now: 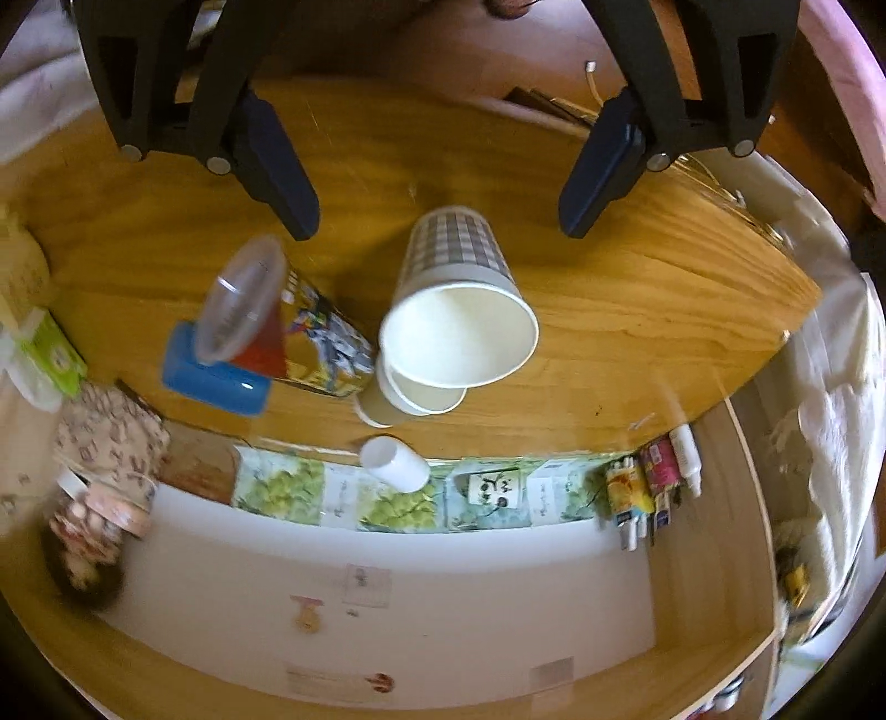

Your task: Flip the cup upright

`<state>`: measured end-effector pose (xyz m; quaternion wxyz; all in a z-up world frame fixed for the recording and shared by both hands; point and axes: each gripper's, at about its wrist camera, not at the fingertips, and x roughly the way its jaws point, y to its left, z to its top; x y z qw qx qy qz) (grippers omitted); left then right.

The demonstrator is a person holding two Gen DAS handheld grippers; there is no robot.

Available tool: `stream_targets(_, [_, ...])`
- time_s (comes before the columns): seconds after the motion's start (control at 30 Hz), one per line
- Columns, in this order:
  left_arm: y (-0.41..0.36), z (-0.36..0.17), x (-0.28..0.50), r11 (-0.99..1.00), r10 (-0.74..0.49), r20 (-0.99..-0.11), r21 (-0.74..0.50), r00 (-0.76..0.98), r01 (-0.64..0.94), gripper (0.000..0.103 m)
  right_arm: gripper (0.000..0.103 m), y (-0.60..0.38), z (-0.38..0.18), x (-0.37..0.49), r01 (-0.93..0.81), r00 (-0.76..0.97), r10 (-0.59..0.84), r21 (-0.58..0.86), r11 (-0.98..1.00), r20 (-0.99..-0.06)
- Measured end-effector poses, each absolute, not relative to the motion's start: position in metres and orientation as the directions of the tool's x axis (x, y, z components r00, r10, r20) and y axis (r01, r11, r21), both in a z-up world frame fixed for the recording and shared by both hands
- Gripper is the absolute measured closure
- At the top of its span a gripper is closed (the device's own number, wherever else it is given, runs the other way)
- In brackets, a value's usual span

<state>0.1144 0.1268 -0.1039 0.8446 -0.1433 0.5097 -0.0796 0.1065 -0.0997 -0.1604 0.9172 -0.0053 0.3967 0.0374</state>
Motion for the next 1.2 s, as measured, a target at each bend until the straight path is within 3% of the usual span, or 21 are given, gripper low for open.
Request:
stream_targets(0.3, [0.125,-0.055,0.121,0.968,-0.206,-0.779,-0.251,0.592,0.007,0.020,0.006,-0.114,-0.079,0.081,0.032,0.666,0.146,0.224,0.974,-0.731])
stream_targets(0.53, [0.112,-0.024,0.117,0.991,-0.094,-0.742,-0.130,0.664,-0.005,0.020,0.005,-0.109,-0.023,0.066,0.012,0.690,0.195,0.281,0.960,-0.697])
stream_targets(0.8, [0.105,0.001,0.093,0.996,-0.030,-0.630,-0.083,0.776,-0.029,0.020,0.002,-0.101,0.011,0.033,0.041,0.800,0.079,0.184,0.982,-0.594])
stream_targets(0.97, [0.106,0.015,0.083,0.995,-0.020,-0.551,-0.091,0.834,-0.037,0.002,0.001,-0.102,0.022,0.019,0.080,0.849,0.015,0.156,0.984,-0.528])
stream_targets(1.2, [0.091,0.023,0.070,1.000,0.005,-0.497,0.001,0.868,-0.005,0.001,0.001,-0.104,0.030,0.009,0.095,0.881,-0.004,0.168,0.981,-0.473])
